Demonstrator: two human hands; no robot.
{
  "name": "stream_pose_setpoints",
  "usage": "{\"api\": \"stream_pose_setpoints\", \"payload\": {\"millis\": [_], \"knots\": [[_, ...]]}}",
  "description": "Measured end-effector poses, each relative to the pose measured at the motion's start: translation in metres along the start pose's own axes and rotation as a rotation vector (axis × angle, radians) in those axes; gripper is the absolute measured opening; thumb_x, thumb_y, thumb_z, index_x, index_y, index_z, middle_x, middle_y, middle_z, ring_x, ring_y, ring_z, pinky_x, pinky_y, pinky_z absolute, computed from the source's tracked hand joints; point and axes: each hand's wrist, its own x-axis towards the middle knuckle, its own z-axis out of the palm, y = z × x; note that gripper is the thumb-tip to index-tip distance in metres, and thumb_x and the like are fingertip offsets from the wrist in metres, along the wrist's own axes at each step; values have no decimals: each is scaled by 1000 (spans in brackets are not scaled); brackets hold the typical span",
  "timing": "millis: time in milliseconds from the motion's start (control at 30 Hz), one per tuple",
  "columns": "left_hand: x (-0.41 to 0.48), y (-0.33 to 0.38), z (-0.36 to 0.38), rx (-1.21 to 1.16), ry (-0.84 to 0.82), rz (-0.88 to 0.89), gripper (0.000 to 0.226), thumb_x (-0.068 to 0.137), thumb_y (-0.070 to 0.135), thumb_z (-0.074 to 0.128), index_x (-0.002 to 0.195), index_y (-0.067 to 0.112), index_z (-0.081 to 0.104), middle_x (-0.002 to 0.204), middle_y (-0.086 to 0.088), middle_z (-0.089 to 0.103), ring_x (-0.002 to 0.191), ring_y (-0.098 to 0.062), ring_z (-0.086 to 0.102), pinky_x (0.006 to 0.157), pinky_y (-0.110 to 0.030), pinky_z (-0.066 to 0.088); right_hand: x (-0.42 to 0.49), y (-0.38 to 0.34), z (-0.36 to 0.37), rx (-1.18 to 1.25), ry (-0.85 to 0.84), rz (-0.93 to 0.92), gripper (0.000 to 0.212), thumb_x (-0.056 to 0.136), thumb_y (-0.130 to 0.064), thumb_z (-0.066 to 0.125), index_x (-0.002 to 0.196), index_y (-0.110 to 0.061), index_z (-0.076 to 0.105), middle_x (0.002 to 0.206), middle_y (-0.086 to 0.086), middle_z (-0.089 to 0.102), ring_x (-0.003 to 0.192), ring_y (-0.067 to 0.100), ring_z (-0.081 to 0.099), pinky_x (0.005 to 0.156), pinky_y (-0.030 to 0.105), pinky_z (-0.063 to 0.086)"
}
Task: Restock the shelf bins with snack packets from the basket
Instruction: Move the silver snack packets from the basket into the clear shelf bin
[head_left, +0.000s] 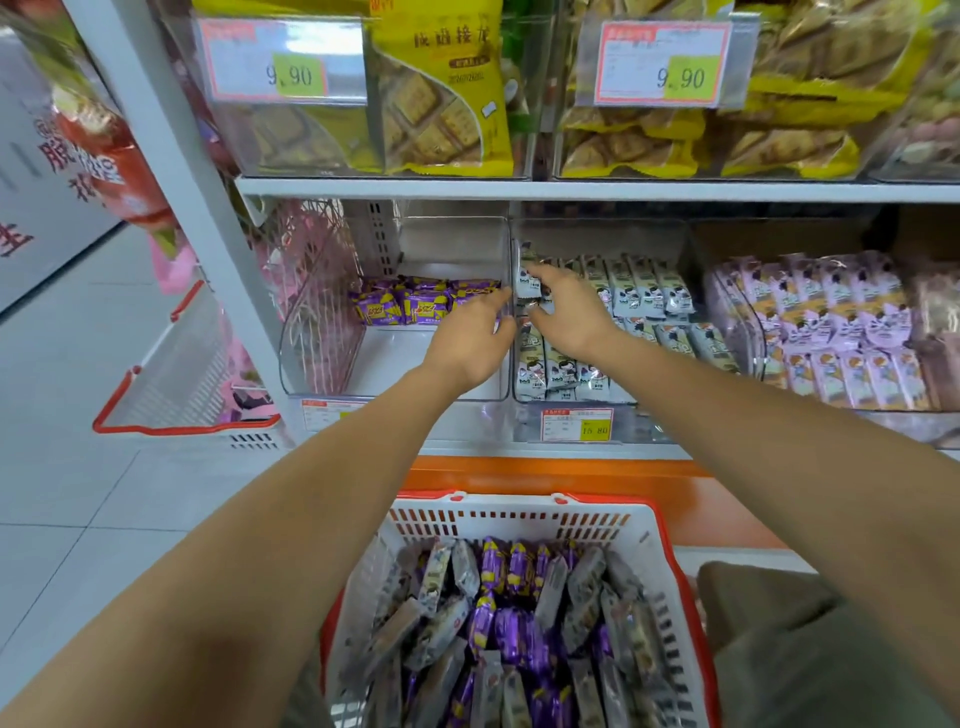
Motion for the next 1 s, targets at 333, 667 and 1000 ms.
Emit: {"api": "stream_pose_setpoints", "payload": {"millis": [333,667,1000], "knots": [[-69,16,14,-3,322,-14,16,91,13,49,103,12,60,108,-9,55,88,-28,57,73,-37,43,-96,-10,-10,58,325,-143,15,91,-20,50,96,-19,65,60,-12,49,50,6,44,51,30,39],[-180,-38,117,50,-205,-237,24,95,17,50,113,11,64,113,-12,66,102,-31,61,82,-35,47,-210,68,73,-172,-376,273,34,96,-25,55,127,-11,54,116,14,65,99,29,62,73,31,44],[-209,-78,201,54,-579,-308,31,103,20,42,131,10,50,117,-15,62,84,-30,59,75,-42,52,-251,132,161,-79,-686,664,77,101,-18,44,154,-14,-11,73,6,50,54,16,43,49,28,35]]}}
